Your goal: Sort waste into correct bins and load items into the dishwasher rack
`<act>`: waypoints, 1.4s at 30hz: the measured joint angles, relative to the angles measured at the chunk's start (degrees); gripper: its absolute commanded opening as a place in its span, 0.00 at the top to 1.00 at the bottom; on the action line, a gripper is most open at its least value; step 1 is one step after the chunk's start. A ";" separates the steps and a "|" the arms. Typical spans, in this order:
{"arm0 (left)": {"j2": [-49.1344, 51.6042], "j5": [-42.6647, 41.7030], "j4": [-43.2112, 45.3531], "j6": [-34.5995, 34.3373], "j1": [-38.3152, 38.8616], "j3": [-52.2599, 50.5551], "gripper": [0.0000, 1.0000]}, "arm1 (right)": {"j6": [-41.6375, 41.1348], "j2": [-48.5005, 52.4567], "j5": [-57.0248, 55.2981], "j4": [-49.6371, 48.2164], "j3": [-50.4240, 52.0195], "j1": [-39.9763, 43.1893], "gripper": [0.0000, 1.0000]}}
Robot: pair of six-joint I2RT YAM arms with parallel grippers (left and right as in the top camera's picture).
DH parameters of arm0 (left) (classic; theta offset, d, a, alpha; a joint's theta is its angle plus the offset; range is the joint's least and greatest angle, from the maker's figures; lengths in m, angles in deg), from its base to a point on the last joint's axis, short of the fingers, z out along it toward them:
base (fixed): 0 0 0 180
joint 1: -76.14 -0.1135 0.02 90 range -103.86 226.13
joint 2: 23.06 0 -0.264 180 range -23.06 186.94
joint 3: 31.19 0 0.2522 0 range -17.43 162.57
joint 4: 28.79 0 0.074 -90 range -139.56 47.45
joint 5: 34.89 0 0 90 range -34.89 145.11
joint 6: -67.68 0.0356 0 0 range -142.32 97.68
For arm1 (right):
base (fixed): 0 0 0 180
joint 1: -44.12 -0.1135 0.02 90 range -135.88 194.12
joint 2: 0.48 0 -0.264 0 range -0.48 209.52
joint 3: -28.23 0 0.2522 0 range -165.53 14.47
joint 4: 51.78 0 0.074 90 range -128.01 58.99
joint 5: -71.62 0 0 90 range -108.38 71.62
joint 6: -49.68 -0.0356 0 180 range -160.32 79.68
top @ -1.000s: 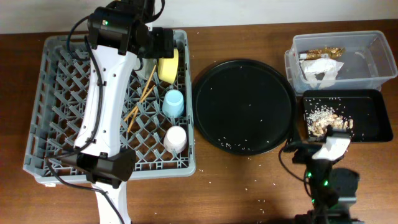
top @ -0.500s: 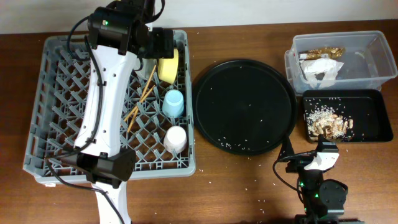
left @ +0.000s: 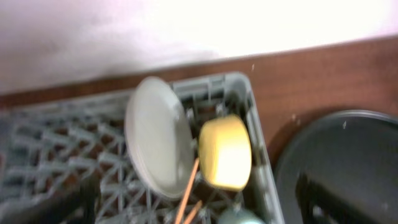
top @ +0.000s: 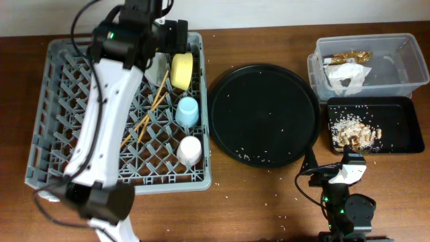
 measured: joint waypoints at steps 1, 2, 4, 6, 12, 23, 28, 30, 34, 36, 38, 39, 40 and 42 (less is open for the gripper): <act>-4.98 -0.57 5.29 1.62 -0.81 -7.52 0.01 | -0.04 -0.02 0.00 0.00 0.00 0.00 0.02; -7.87 -1.03 9.31 2.45 -1.57 -12.55 0.01 | -0.02 -0.04 -0.02 -0.09 0.00 0.00 0.02; -17.11 -1.97 16.39 3.80 -5.01 -29.24 0.01 | -0.02 -0.09 0.00 -0.09 0.00 0.00 0.01; -27.87 -4.48 26.91 4.11 -9.22 -48.92 0.01 | -0.02 -0.17 0.00 -0.04 0.02 0.00 0.02; -64.63 -7.34 59.74 5.25 -16.59 -95.84 0.01 | -0.07 -0.17 0.00 -0.11 0.09 0.00 0.02; -110.64 -17.14 59.12 17.38 -21.07 -128.98 0.01 | -0.04 -0.17 0.00 -0.11 0.09 0.00 0.01; -110.64 -17.53 59.14 17.59 -21.07 -128.98 0.01 | -0.02 -0.17 0.00 -0.11 0.09 0.00 0.02; -110.64 -17.53 59.14 17.59 -21.07 -128.98 0.01 | 0.00 -0.17 0.00 -0.11 0.09 0.00 0.02; -110.64 -17.53 59.14 17.59 -21.07 -128.98 0.01 | 0.00 -0.17 0.00 -0.11 0.09 0.00 0.02; -110.64 -17.53 59.14 17.59 -21.07 -128.98 0.01 | -0.02 -0.17 0.00 -0.11 0.09 0.00 0.01; -110.64 -17.53 59.14 17.59 -21.07 -128.98 0.01 | -0.02 -0.17 0.00 -0.11 0.09 0.00 0.02; -110.64 -17.53 59.14 17.59 -21.07 -128.98 0.01 | -0.04 -0.17 0.00 -0.11 0.09 0.00 0.02; -110.64 -17.53 59.14 17.59 -21.07 -128.98 0.01 | -0.02 -0.17 0.00 -0.11 0.09 0.00 0.02; -110.64 -17.53 59.14 17.62 -21.07 -128.98 0.01 | -0.04 -0.17 0.00 -0.11 0.09 0.00 0.02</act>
